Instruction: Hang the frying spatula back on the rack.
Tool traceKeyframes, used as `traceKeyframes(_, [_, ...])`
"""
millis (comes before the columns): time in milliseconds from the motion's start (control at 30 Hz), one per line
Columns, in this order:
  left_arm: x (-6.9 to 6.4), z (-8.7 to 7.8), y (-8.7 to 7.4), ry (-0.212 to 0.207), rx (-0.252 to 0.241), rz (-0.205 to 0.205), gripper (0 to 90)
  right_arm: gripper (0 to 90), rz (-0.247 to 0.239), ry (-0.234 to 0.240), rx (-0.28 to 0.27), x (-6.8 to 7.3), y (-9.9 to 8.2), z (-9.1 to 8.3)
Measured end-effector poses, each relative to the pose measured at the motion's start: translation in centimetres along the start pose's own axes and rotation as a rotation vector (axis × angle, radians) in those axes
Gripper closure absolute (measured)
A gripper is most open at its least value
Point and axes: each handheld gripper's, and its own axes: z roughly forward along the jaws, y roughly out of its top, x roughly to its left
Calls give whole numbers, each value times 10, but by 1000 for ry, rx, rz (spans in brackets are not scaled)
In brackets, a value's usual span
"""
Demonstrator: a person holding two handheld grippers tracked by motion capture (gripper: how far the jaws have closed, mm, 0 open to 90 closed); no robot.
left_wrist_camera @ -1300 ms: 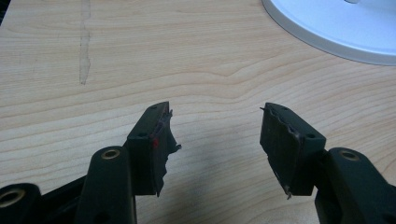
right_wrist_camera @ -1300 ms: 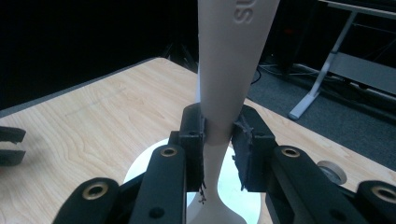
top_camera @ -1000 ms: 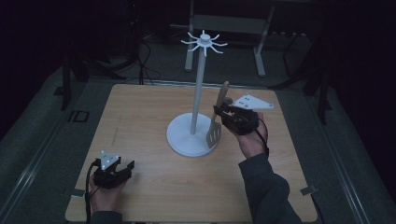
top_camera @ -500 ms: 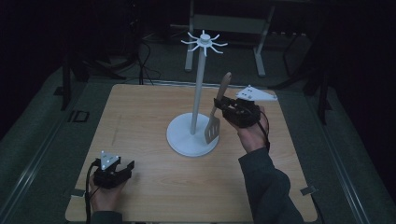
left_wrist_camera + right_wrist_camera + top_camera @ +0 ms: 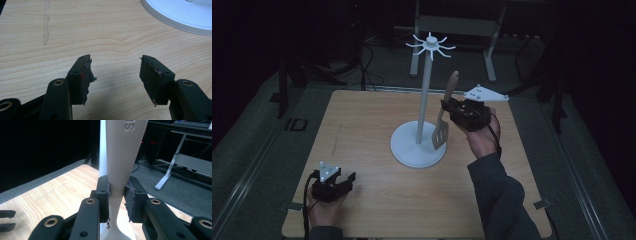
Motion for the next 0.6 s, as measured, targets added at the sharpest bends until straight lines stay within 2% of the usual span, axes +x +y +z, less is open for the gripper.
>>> traceKeyframes(600, [0, 0, 0, 0, 2, 2, 428, 746, -3, -6, 0, 0, 16, 2])
